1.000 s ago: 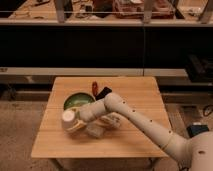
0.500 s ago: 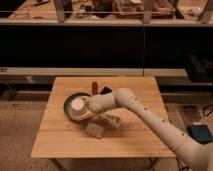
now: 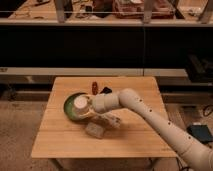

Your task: Place the ceramic cup in the ceramic bowl

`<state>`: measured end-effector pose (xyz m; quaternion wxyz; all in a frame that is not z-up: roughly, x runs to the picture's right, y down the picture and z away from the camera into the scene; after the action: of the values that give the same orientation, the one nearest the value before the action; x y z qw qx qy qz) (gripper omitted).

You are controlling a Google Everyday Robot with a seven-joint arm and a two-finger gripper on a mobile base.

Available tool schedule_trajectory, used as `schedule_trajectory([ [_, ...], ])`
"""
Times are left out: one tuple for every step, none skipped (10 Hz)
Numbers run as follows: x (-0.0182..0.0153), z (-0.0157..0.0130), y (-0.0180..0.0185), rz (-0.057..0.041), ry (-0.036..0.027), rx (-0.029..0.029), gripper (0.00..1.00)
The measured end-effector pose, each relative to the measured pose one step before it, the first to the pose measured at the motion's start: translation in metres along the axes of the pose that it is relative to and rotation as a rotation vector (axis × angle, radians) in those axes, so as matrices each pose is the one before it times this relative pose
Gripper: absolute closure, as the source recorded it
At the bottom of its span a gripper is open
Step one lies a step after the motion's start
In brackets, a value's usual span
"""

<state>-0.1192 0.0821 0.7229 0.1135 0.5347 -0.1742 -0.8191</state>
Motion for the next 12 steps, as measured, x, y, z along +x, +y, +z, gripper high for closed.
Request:
schedule_trajectory([
  [0.00114, 0.00470, 0.00165, -0.00142, 0.00706, -0.00480, 0.92],
  [0.00172, 0.00360, 0.00238, -0.00197, 0.00544, -0.00390, 0.92],
  [0.00033, 0.00340, 0.00351, -0.00306, 0.00601, -0.00662, 0.92],
  [-0.00100, 0.00244, 0.00436, -0.00187, 0.00708, -0.00757, 0.92],
  [-0.00098, 0.00135, 0.00254, 0.00026, 0.00469, -0.00297, 0.92],
  [-0.00141, 0.00266, 0.00215, 0.00095, 0.00539, 0.00038, 0.92],
  [-0.00006, 0.00391, 0.00231, -0.00149, 0.00545, 0.00306, 0.92],
  [-0.00052, 0.00423, 0.00235, -0.00151, 0.00338, 0.00341, 0.92],
  [-0.00156, 0.00190, 0.00328, 0.00010, 0.00013, -0.00078, 0.92],
  [-0.00138, 0.00079, 0.00318, -0.00054, -0.00170, -0.00205, 0.92],
  [-0.00311, 0.00185, 0.00522, 0.00180, -0.00402, -0.00319, 0.92],
  [-0.00155, 0.00119, 0.00369, 0.00159, -0.00259, -0.00247, 0.92],
])
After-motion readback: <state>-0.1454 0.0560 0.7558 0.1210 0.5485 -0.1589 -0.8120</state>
